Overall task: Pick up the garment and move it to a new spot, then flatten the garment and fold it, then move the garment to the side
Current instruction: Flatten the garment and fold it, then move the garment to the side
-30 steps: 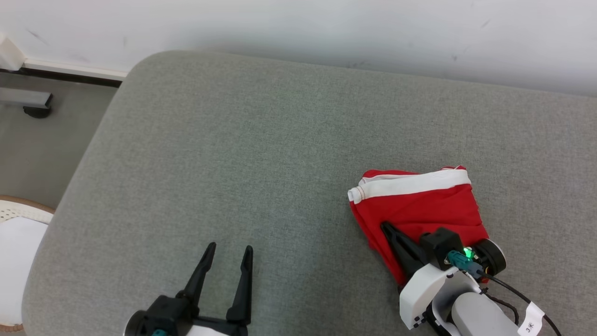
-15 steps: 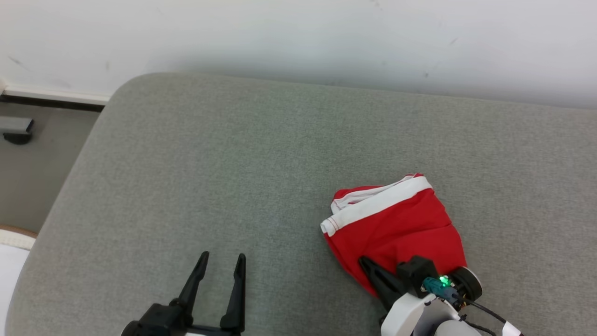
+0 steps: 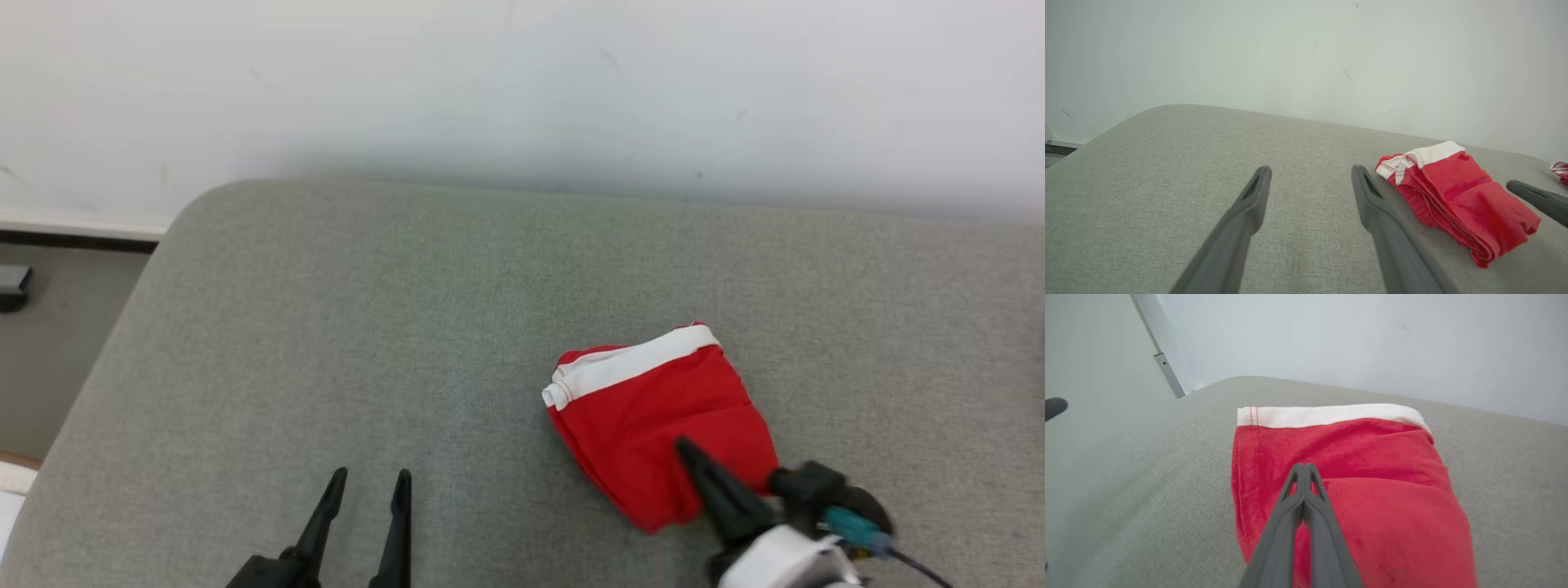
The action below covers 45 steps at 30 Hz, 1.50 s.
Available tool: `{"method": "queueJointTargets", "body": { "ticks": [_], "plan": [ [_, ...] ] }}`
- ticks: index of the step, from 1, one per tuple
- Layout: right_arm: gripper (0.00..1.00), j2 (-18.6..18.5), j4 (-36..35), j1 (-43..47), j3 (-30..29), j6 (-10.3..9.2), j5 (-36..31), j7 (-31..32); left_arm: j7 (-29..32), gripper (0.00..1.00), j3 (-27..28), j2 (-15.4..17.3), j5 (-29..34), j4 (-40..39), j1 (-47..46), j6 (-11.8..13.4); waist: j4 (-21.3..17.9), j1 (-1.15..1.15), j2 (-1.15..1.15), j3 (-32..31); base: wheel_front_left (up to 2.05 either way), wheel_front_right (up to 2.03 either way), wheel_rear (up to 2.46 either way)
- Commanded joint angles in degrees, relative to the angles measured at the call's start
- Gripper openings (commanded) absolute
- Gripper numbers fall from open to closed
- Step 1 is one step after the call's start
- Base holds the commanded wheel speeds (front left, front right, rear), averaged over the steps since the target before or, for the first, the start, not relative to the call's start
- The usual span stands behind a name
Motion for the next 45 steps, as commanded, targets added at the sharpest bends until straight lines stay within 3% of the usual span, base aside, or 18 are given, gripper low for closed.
{"method": "queueJointTargets", "body": {
  "ticks": [1,3,6,8,9,10,16,20,27,32,35,37,45],
  "plan": [
    [0.02,-1.64,-1.41,2.08,-1.86,0.00,0.15,-0.63,0.01,1.00,0.59,0.19,0.58,-0.05,1.07,-0.23,-0.44,0.00,0.00,-1.13,0.00,0.00,0.00],
    [0.06,-3.13,-3.61,4.28,-5.33,0.00,-0.05,-1.04,0.01,1.00,1.07,0.19,0.91,0.03,1.71,-0.29,-0.82,0.00,0.00,-2.15,0.00,0.00,0.00],
    [0.20,-5.38,-6.61,7.77,-10.45,0.00,-0.73,-0.94,0.01,1.00,1.98,0.19,1.33,-0.01,2.72,-0.60,-1.57,0.00,0.00,-3.52,0.00,0.00,0.00],
    [0.49,-6.95,-8.02,9.90,-13.75,0.00,-2.00,-1.12,0.01,1.00,2.42,0.19,1.70,-0.08,3.30,-0.76,-2.07,0.00,0.00,-4.30,0.00,0.00,0.00],
    [0.89,-7.28,-8.60,11.02,-15.51,0.00,-2.29,-1.37,0.01,1.00,2.58,0.18,1.83,-0.10,3.58,-0.84,-2.30,0.00,0.00,-4.76,0.00,0.00,0.00],
    [1.00,-7.45,-8.99,12.13,-17.23,0.00,-2.44,-1.45,0.01,1.00,2.73,0.18,1.95,-0.01,3.95,-0.78,-2.53,0.00,0.00,-5.26,0.00,0.00,0.00],
    [1.00,-7.48,-9.90,16.80,-26.81,0.00,-6.18,-3.85,0.01,1.00,4.04,0.19,2.29,-0.14,5.27,-1.28,-4.28,0.00,0.00,-6.66,0.00,0.00,0.00],
    [1.00,-7.05,-8.74,18.77,-29.78,0.00,-8.84,-4.97,0.02,1.00,4.50,0.19,2.50,0.10,5.85,-1.68,-5.25,0.00,0.00,-7.46,0.00,0.00,0.00],
    [1.00,-5.82,-5.71,19.84,-31.88,-0.01,-10.98,-5.97,0.02,1.00,4.37,0.19,2.20,0.28,5.84,-1.99,-5.97,0.00,0.00,-7.90,0.00,0.00,0.00],
    [1.00,-4.91,-6.25,17.17,-29.42,-0.01,-5.53,-5.23,0.02,1.00,4.11,0.19,2.26,-0.18,5.31,-1.92,-6.20,0.00,0.00,-7.02,0.00,0.00,0.00],
    [1.00,-5.39,-8.22,13.88,-26.69,-0.01,3.41,0.82,0.02,1.00,3.63,0.19,2.74,-0.10,4.90,-2.13,-6.05,0.00,0.00,-5.98,0.00,0.00,0.00],
    [1.00,-7.87,-10.60,10.74,-24.91,-0.02,8.41,6.06,0.02,1.00,3.04,0.19,2.89,0.04,4.21,-2.47,-5.45,0.00,0.00,-5.23,0.00,0.00,0.00],
    [1.00,-14.54,-12.32,-1.24,-18.44,-0.04,24.09,32.77,0.02,1.00,-0.18,0.20,1.62,0.62,-0.04,-2.74,-0.12,0.00,0.00,-0.97,0.00,0.00,0.00]
  ]
}}
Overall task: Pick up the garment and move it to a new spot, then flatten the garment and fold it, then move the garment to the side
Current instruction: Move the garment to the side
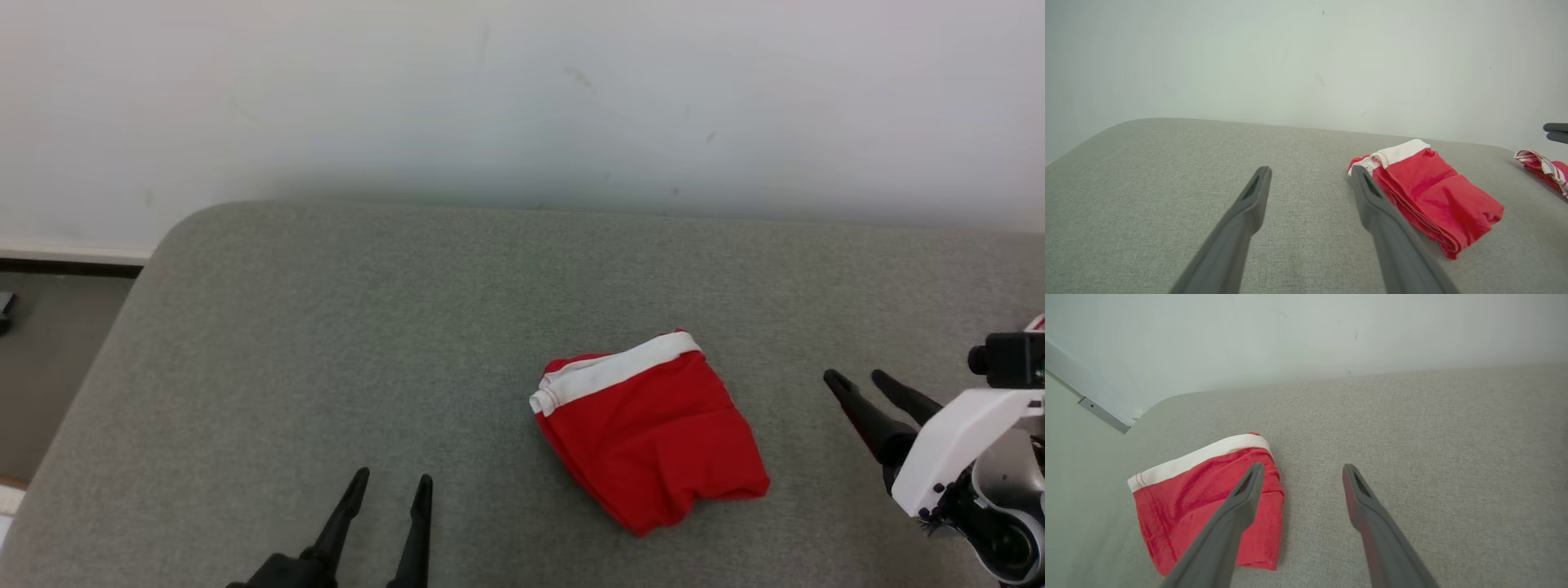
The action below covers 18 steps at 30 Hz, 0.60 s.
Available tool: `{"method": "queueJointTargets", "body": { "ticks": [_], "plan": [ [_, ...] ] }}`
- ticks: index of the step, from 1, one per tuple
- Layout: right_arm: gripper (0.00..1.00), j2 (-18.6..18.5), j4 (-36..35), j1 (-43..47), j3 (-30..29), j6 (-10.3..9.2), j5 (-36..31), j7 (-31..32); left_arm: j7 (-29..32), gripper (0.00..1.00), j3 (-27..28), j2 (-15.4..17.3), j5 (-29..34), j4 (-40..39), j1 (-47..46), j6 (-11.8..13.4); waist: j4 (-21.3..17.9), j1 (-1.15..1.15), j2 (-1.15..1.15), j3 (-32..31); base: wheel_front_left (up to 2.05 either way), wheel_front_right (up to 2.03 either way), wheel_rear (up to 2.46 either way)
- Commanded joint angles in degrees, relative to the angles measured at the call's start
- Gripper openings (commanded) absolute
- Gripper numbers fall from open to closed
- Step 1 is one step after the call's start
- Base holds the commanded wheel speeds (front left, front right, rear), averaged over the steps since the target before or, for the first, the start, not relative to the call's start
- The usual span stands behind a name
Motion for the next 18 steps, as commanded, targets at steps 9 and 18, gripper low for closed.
{"method": "queueJointTargets", "body": {
  "ticks": [9,18],
  "plan": [
    [1.00,-2.05,9.17,-8.28,2.66,-0.10,8.88,19.41,0.02,1.00,-3.40,0.20,-1.97,0.30,-3.67,1.17,8.18,0.00,0.00,5.11,0.00,0.00,0.00],
    [1.00,-2.27,12.62,-8.56,0.67,-0.10,12.03,24.61,0.02,1.00,-3.41,0.19,-1.31,1.07,-5.86,1.44,11.26,0.00,0.00,8.45,0.00,0.00,0.00]
  ]
}}
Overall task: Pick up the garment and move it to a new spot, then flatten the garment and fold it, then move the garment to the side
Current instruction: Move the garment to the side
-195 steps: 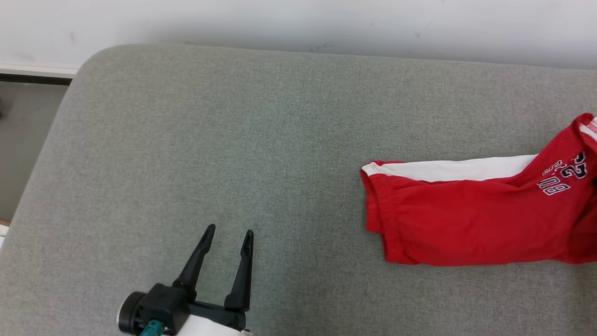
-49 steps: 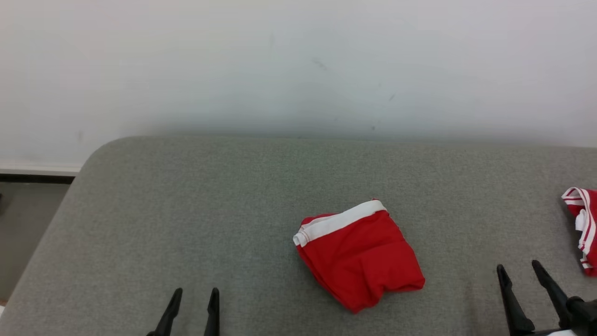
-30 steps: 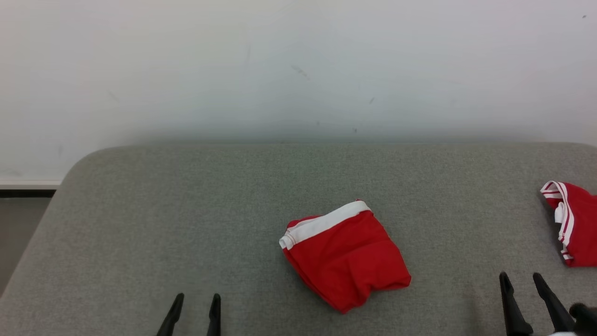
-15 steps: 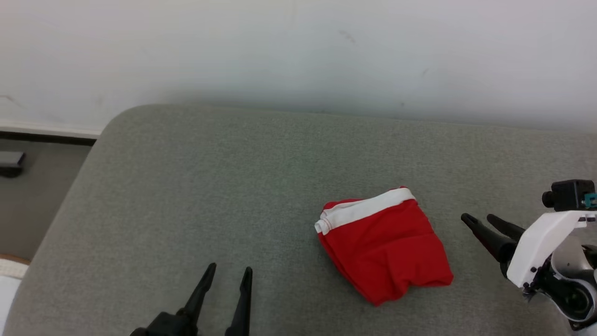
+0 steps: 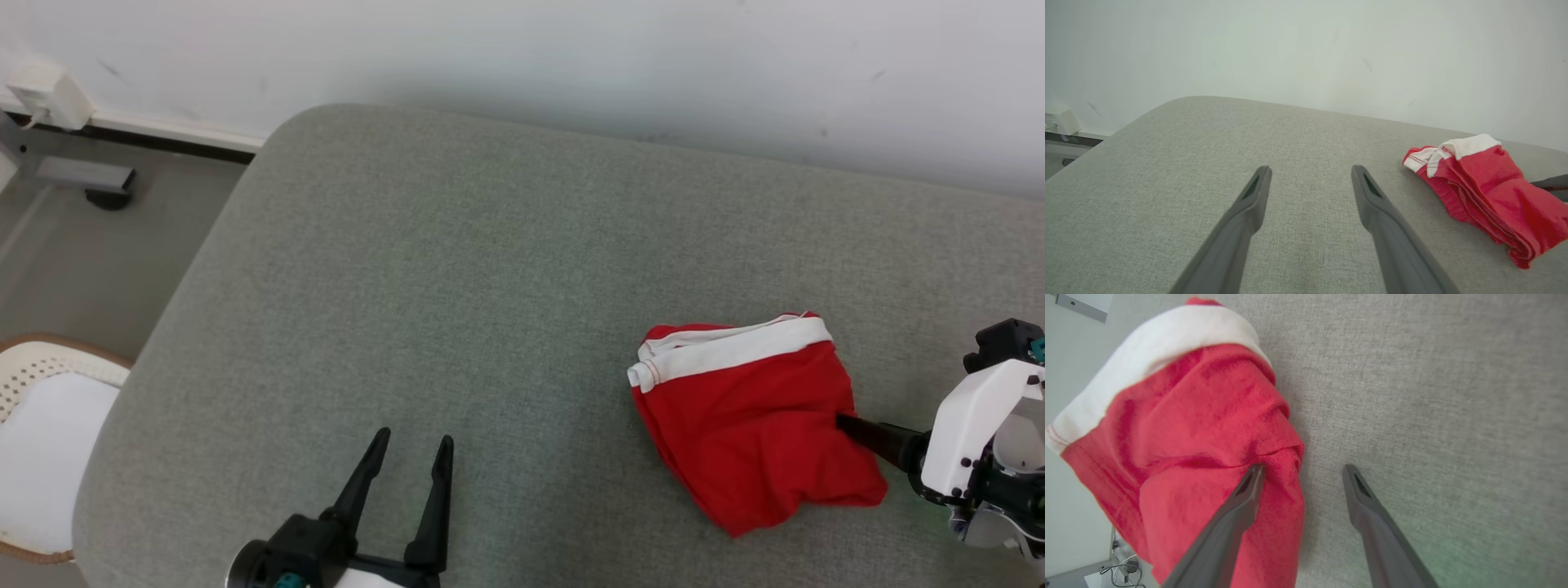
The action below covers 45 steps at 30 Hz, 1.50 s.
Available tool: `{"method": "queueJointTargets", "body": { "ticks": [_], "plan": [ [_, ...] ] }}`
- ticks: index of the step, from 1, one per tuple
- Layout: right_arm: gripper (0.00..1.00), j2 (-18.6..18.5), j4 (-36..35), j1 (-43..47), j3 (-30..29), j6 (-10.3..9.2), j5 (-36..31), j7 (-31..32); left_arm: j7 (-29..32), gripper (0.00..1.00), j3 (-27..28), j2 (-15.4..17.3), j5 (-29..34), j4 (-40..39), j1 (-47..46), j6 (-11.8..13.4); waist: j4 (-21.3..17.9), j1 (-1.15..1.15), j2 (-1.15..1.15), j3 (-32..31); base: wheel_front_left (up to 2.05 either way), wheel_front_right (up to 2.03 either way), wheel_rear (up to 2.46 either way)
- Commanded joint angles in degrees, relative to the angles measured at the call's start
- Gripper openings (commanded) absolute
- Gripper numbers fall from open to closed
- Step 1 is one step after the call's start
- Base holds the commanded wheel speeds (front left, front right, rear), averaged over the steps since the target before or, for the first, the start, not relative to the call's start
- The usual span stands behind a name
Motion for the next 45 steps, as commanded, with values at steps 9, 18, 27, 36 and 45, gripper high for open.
{"method": "queueJointTargets", "body": {
  "ticks": [9,18,27,36,45],
  "plan": [
    [1.00,2.71,-1.92,0.08,1.93,-0.10,3.62,1.83,0.02,1.00,-0.02,0.19,0.84,0.93,-1.86,-0.06,1.43,-0.01,0.00,2.14,0.00,0.00,0.00],
    [0.00,2.21,-4.95,0.59,2.16,-0.10,7.50,0.72,0.02,1.00,-0.21,0.20,0.39,1.21,-1.57,0.67,0.55,-0.01,0.00,1.73,0.00,0.00,0.00],
    [0.00,0.43,-8.49,0.99,1.12,-0.10,10.17,-3.32,0.02,1.00,1.31,0.19,1.12,0.61,-0.38,0.85,-5.36,-0.01,0.00,0.44,0.00,0.00,0.00],
    [0.00,-4.75,-8.28,-1.02,-0.97,-0.10,6.94,-9.56,0.02,1.00,2.50,0.21,2.25,-0.40,-1.81,-0.28,-14.33,-0.01,0.00,2.19,0.00,0.00,0.00],
    [0.00,-8.82,-4.44,-5.58,-4.71,-0.10,0.86,-19.65,0.02,1.00,2.89,0.21,4.13,-0.25,-4.13,-1.45,-18.17,-0.01,0.00,7.56,0.00,0.00,0.00]
  ]
}}
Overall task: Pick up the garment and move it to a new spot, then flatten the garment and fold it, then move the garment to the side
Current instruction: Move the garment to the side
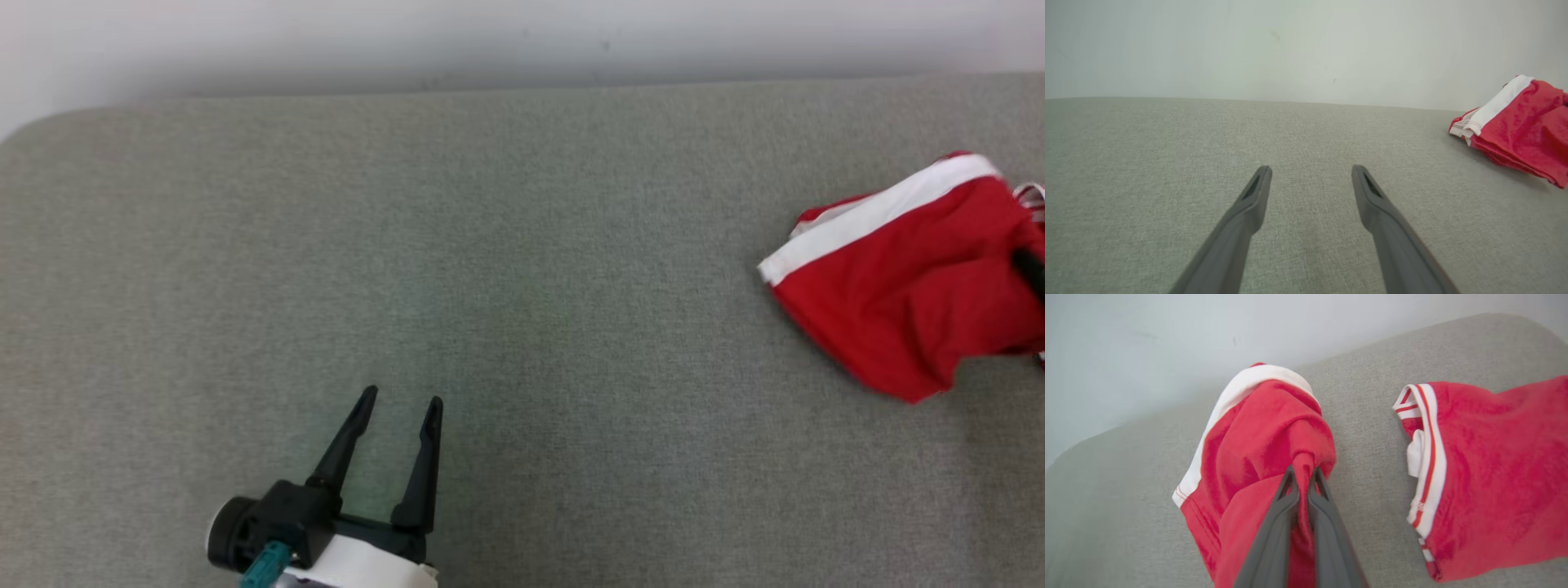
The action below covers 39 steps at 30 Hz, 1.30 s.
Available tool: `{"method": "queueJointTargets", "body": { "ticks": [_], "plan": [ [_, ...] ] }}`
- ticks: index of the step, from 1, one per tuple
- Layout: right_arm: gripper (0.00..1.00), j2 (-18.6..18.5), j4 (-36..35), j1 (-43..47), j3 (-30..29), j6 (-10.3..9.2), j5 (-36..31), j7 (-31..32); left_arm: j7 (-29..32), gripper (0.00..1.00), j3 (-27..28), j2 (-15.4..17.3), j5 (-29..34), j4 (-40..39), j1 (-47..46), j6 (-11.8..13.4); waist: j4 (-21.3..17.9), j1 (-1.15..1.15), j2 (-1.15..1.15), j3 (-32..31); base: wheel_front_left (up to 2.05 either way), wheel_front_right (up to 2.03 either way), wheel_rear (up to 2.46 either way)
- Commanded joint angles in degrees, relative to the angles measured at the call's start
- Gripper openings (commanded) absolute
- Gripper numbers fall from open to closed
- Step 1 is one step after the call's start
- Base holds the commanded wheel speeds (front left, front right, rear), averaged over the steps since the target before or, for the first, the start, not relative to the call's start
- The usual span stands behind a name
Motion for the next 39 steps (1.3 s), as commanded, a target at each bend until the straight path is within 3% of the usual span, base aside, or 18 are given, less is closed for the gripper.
{"method": "queueJointTargets", "body": {
  "ticks": [1,9,21,22,23,24,30,39],
  "plan": [
    [0.00,-0.43,0.82,-1.55,-0.55,-0.10,-1.25,-1.67,0.02,1.00,0.37,0.23,1.16,0.15,-0.89,-0.31,-1.45,0.00,0.00,2.33,0.00,0.00,0.00],
    [0.00,-1.60,5.06,-4.76,-4.02,-0.10,-3.05,-9.10,0.02,1.00,1.63,0.62,2.74,0.20,-1.74,-1.37,-2.59,0.00,0.00,4.72,0.00,0.00,0.00],
    [0.00,-2.95,13.76,-4.03,-8.54,-0.10,-5.32,-15.42,0.02,1.00,2.37,1.24,4.35,0.36,-2.24,-2.26,-3.49,0.00,0.00,6.71,0.00,0.00,0.00],
    [0.19,-3.08,15.37,-4.27,-9.13,-0.11,-6.28,-16.60,0.02,1.00,2.41,1.26,4.39,0.40,-2.30,-2.33,-3.50,0.00,0.00,6.84,0.00,0.00,0.00],
    [0.80,-2.90,17.07,-4.64,-9.56,-0.11,-7.54,-17.54,0.02,1.00,2.39,1.26,4.42,0.46,-2.32,-2.31,-3.50,0.00,0.00,6.91,0.00,0.00,0.00],
    [1.00,-2.60,18.67,-5.11,-9.81,-0.11,-9.09,-18.73,0.02,1.00,2.39,1.24,4.48,0.47,-2.32,-2.35,-3.48,0.00,0.00,6.93,0.00,0.00,0.00],
    [1.00,-0.96,26.77,-6.73,-13.29,-0.11,-17.60,-29.42,0.02,1.00,2.54,1.02,4.27,0.78,-1.82,-2.15,-2.97,0.00,0.00,5.96,0.00,0.00,0.00],
    [1.00,-0.65,23.97,-0.70,-12.33,-0.11,-27.11,-39.22,0.02,1.00,3.14,0.59,2.64,0.99,0.67,-1.34,-1.98,0.00,0.00,0.96,0.00,0.00,0.00]
  ]
}}
